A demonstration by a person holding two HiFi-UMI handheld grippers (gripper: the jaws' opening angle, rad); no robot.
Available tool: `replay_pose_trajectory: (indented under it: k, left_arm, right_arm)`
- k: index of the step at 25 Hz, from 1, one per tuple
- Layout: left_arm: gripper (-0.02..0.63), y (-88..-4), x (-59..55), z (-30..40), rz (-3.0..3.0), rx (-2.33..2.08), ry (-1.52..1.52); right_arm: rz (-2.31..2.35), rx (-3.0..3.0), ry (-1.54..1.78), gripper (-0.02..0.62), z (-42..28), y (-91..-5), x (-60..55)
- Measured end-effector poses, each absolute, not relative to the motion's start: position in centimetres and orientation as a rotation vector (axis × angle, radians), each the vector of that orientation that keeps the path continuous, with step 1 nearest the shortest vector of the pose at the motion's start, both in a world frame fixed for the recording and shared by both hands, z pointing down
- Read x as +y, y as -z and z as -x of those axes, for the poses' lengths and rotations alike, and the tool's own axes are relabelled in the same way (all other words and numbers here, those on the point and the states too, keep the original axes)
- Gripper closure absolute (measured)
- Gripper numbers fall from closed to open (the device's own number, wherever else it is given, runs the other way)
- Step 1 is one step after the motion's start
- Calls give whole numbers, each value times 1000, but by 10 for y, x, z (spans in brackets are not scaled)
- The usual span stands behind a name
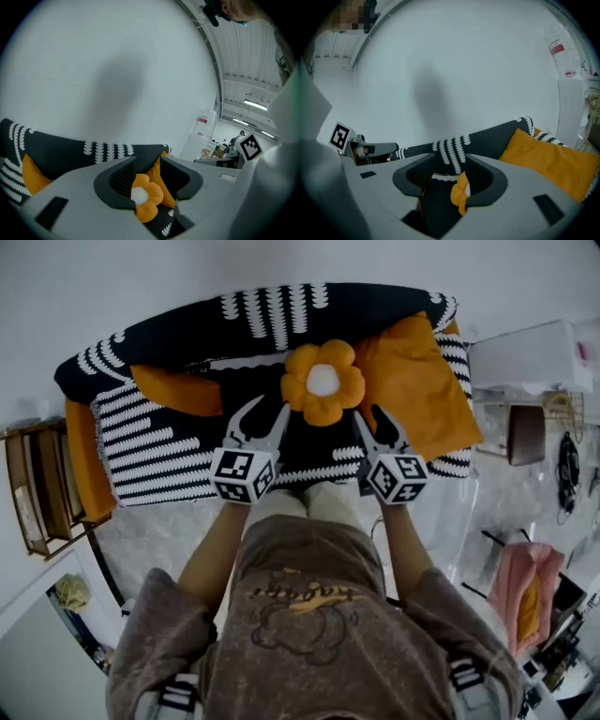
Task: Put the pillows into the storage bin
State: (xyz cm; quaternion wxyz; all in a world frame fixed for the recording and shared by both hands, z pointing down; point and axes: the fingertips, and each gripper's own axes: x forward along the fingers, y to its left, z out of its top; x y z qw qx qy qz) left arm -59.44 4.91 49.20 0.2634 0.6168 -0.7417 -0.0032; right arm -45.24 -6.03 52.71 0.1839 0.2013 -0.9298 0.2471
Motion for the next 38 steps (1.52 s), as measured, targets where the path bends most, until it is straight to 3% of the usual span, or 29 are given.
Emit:
replay_pose_trajectory:
  k: [4, 7, 11, 23, 27, 30, 34, 36, 38]
  left_arm:
    - [371, -544, 26, 618, -1582, -1991, 31]
    - [299, -603, 10, 633, -1496, -1963, 39]
    - [258, -696, -11, 646, -1423, -1904, 16]
    - [256, -924, -32, 651, -1310, -1783, -133]
    - [256, -968, -27, 644, -1310, -1750, -176]
    - [271, -977, -31, 642, -1332, -1737, -125]
    - [469, -968, -34, 628, -1380, -1676, -98]
    - [533, -954, -36, 617, -1429, -1653, -142]
    - [555, -931, -39, 610, -1482, -1643, -190]
  right_arm:
    - [-516, -2589, -745, 238, 471, -577, -87]
    - [-500, -2518, -755, 181, 479, -632, -106]
    - [-488, -2403, -755, 169, 485, -719, -127]
    - [-563, -2206, -702, 175, 477, -898, -146]
    - [-633, -2216, -656, 227, 475, -926, -154]
    - [-700, -2217, -615, 326, 471, -939, -164]
    - [-666, -2225, -604, 438, 473, -940, -157]
    - [-629, -2235, -566, 505, 477, -930, -148]
    - [-612, -2255, -526, 537, 483, -910, -142]
